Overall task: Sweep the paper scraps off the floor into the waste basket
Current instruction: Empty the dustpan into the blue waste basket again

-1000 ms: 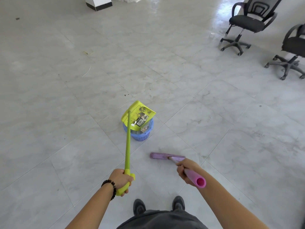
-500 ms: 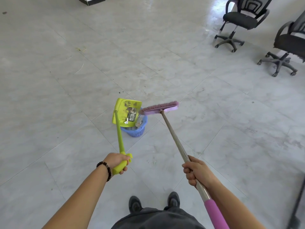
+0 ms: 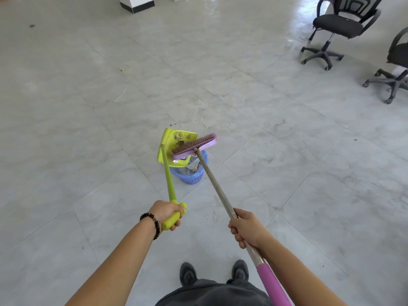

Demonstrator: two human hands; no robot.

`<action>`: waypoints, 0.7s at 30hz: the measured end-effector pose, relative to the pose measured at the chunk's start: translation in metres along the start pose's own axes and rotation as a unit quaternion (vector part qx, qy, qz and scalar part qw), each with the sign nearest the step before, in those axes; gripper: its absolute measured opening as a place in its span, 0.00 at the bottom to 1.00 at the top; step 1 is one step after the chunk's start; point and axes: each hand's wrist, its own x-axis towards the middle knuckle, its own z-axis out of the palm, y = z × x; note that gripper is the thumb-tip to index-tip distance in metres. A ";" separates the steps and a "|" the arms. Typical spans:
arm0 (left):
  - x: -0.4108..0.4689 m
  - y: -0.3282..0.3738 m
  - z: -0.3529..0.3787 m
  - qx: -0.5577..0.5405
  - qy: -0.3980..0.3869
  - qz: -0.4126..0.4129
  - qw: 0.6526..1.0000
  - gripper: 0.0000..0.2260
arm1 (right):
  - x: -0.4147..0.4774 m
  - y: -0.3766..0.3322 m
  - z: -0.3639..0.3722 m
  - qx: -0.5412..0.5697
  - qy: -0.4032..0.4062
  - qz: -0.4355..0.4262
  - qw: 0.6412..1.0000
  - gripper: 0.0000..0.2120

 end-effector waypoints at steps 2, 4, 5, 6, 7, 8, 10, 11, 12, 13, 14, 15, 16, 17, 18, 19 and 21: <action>-0.001 -0.004 -0.004 -0.007 0.014 0.000 1.000 0.04 | 0.001 0.000 0.001 -0.039 0.013 -0.005 0.999 0.15; -0.002 -0.006 -0.009 -0.016 0.026 0.002 1.000 0.04 | 0.003 0.001 0.000 -0.063 0.020 -0.007 0.998 0.14; -0.002 -0.006 -0.012 -0.020 0.031 0.004 0.999 0.03 | 0.004 0.001 -0.001 -0.069 0.021 -0.005 0.997 0.14; -0.002 -0.006 -0.014 -0.021 0.035 0.005 0.999 0.03 | 0.004 0.002 -0.003 -0.071 0.021 -0.003 0.997 0.14; -0.002 -0.005 -0.016 -0.021 0.037 0.006 0.999 0.03 | 0.003 0.003 -0.005 -0.067 0.021 -0.002 0.998 0.14; -0.002 -0.004 -0.018 -0.020 0.039 0.007 0.999 0.03 | 0.002 0.004 -0.007 -0.057 0.020 -0.003 0.998 0.14; -0.001 -0.003 -0.018 -0.016 0.039 0.009 0.999 0.05 | -0.002 0.006 -0.011 -0.036 0.016 -0.010 0.999 0.15; -0.001 -0.002 -0.018 -0.012 0.038 0.010 0.999 0.05 | -0.004 0.006 -0.012 -0.027 0.013 -0.014 0.999 0.15; 0.000 -0.001 -0.017 -0.008 0.039 0.011 0.999 0.06 | -0.006 0.006 -0.012 -0.018 0.009 -0.017 1.000 0.15; 0.001 0.000 -0.016 -0.004 0.040 0.012 0.999 0.05 | -0.007 0.006 -0.013 -0.008 0.005 -0.019 1.000 0.15; 0.001 0.001 -0.014 0.001 0.040 0.014 0.999 0.04 | -0.006 0.006 -0.013 0.004 0.000 -0.020 1.000 0.15; 0.002 0.002 -0.013 0.005 0.040 0.017 0.999 0.04 | -0.005 0.004 -0.014 0.014 -0.004 -0.019 1.000 0.15; 0.001 0.003 -0.012 0.009 0.038 0.020 0.999 0.03 | -0.003 0.003 -0.015 0.021 -0.005 -0.018 1.000 0.15; 0.000 0.005 -0.011 0.011 0.036 0.023 0.999 0.03 | -0.001 0.000 -0.014 0.024 -0.006 -0.015 1.000 0.15; -0.001 0.006 -0.009 0.012 0.035 0.026 0.999 0.03 | 0.001 -0.002 -0.013 0.024 -0.006 -0.012 1.000 0.15; -0.003 0.007 -0.008 0.013 0.034 0.029 0.999 0.03 | 0.003 -0.005 -0.011 0.021 -0.005 -0.011 1.000 0.14; -0.006 0.007 -0.006 0.014 0.035 0.034 0.999 0.04 | 0.005 -0.010 -0.006 0.017 -0.003 -0.010 1.000 0.11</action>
